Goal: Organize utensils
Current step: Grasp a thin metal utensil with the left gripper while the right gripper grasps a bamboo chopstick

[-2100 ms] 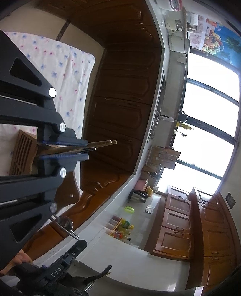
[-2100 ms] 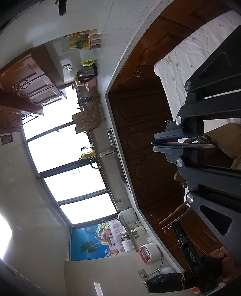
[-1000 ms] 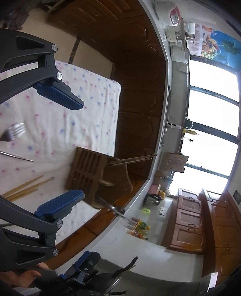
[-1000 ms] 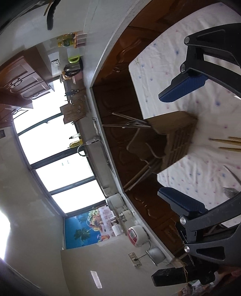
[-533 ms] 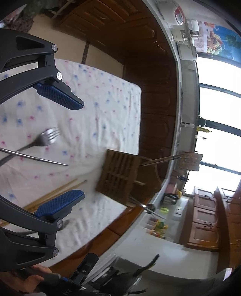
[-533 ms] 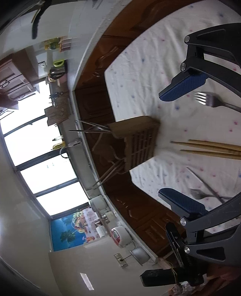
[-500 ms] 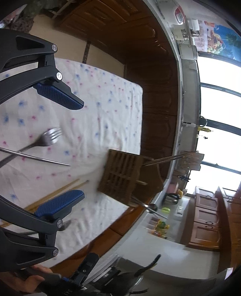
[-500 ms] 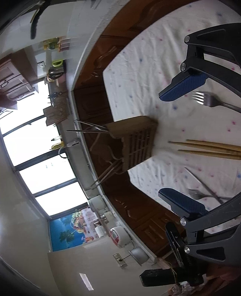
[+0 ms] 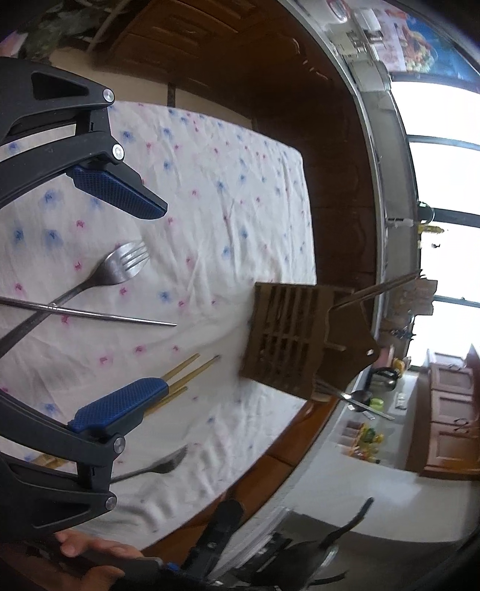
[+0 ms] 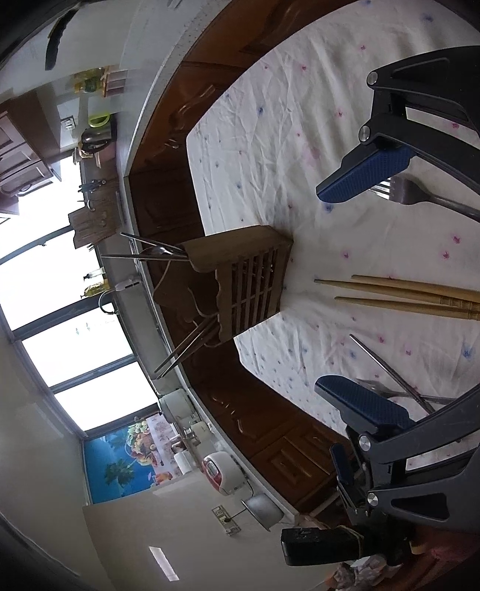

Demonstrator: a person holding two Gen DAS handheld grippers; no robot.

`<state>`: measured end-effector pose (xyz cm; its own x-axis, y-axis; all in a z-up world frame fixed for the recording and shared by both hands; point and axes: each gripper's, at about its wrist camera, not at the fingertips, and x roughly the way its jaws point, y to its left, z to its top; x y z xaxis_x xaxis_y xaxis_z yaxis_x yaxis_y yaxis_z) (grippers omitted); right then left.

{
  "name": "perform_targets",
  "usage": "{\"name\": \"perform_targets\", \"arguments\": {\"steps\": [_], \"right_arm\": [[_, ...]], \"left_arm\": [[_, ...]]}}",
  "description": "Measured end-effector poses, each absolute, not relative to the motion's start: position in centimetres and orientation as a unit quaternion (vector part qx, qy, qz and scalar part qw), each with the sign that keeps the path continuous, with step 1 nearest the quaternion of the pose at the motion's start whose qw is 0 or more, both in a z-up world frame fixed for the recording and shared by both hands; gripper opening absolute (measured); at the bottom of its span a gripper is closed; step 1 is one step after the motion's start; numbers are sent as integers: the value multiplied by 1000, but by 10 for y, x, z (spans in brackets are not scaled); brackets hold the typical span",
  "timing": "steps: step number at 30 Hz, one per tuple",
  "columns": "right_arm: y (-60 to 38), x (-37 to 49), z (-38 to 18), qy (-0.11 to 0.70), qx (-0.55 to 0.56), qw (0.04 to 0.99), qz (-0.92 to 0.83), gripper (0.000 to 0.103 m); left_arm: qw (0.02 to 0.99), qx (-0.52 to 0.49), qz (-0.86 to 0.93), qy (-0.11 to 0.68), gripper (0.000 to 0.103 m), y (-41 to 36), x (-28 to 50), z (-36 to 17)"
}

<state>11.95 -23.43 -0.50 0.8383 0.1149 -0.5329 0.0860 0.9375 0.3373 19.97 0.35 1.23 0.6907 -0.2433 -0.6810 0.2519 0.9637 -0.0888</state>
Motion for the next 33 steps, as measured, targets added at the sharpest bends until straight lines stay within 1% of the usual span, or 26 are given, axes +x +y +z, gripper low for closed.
{"name": "perform_targets", "arguments": {"steps": [4,5,6,7,9,11,13,15,16,19,20,25,26,28,29,33], "right_arm": [[-235,127,-11,297,177,938,8,93],[-235,130,-13,303,176,937,9,89],[-234,134,-15,309,175,935,10,83],[-234,139,-18,316,175,932,10,80],[-232,146,-24,330,173,928,14,70],[-229,156,-30,345,170,923,19,64],[-227,165,-36,357,167,919,24,60],[-224,174,-42,370,167,913,30,52],[-224,178,-45,376,167,911,32,51],[-221,191,-54,392,163,905,36,47],[-220,196,-57,398,160,902,37,44],[-217,217,-67,421,144,895,41,37],[-216,222,-70,427,140,892,42,34],[-214,230,-75,438,131,888,43,31],[-212,234,-77,443,126,887,43,30],[-207,246,-90,469,97,877,41,25]], "left_arm": [[911,29,-142,387,84,-8,212,3],[908,35,-145,392,82,-11,215,1],[905,39,-147,397,79,-14,218,-2],[903,43,-147,402,78,-17,221,-4],[899,48,-149,409,75,-22,226,-8],[896,52,-149,415,73,-27,234,-14],[889,57,-149,429,66,-30,241,-20],[879,57,-150,449,51,-33,250,-27],[877,58,-150,453,49,-34,254,-30],[871,64,-147,465,48,-36,265,-37],[869,64,-149,468,48,-37,269,-39],[859,75,-149,484,48,-41,282,-49],[857,76,-150,487,48,-42,284,-51],[854,81,-151,490,45,-44,287,-54],[853,83,-152,493,41,-45,288,-56],[855,97,-152,487,39,-48,289,-61]]}}
